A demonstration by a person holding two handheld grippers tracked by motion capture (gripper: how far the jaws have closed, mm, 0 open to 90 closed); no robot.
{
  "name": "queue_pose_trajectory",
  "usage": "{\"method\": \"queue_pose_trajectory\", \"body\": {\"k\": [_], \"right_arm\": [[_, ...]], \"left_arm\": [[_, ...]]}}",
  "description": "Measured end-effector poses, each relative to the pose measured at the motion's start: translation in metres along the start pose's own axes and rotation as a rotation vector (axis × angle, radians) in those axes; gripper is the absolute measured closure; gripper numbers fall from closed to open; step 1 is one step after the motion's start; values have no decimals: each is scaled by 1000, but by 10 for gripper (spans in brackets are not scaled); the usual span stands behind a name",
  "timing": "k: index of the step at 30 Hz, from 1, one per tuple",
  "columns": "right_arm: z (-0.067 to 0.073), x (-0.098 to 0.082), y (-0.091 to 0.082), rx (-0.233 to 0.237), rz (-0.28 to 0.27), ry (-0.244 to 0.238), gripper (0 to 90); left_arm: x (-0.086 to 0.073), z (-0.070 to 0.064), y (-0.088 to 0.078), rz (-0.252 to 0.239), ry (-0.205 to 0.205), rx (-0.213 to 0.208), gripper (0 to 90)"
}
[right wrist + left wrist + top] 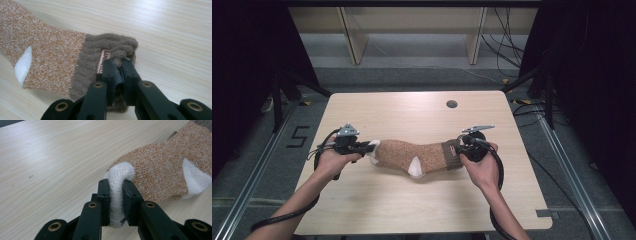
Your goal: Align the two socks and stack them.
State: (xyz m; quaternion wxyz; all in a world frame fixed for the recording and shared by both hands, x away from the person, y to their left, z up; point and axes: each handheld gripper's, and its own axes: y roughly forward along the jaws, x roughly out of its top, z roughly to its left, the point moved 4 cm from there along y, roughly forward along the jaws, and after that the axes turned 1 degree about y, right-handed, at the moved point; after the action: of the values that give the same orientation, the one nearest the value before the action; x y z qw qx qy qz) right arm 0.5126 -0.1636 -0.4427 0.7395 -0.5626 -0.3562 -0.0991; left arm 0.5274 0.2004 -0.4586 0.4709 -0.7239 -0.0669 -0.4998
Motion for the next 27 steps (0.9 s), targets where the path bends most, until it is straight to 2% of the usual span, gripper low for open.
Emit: {"method": "queue_pose_trajectory", "body": {"k": [7,8,9,16,18,22,23,26,27], "right_arm": [[-2,0,6,-7,11,-11,835],[-1,0,8,-11,13,4,835],[-2,0,8,-23,20,0,835],[-2,0,15,-5,24,4,835],[-4,0,16,-23,25,-1,835],[-4,-1,19,-20,41,7,834],[-5,-1,20,-20,41,-9,834],[-5,-3,23,-24,52,4,834],[-6,-3,25,-27,45,-12,834]], "left_arm": [[-3,2,5,16,-9,-1,774],[-3,2,6,16,-11,6,774],[-4,3,6,20,-10,6,774],[-6,3,10,33,-7,10,774],[-7,4,11,36,-7,10,773],[-9,5,13,53,-3,6,773],[-10,6,14,58,-2,7,773],[-12,6,16,68,2,9,773],[-13,6,17,71,0,22,773]]}}
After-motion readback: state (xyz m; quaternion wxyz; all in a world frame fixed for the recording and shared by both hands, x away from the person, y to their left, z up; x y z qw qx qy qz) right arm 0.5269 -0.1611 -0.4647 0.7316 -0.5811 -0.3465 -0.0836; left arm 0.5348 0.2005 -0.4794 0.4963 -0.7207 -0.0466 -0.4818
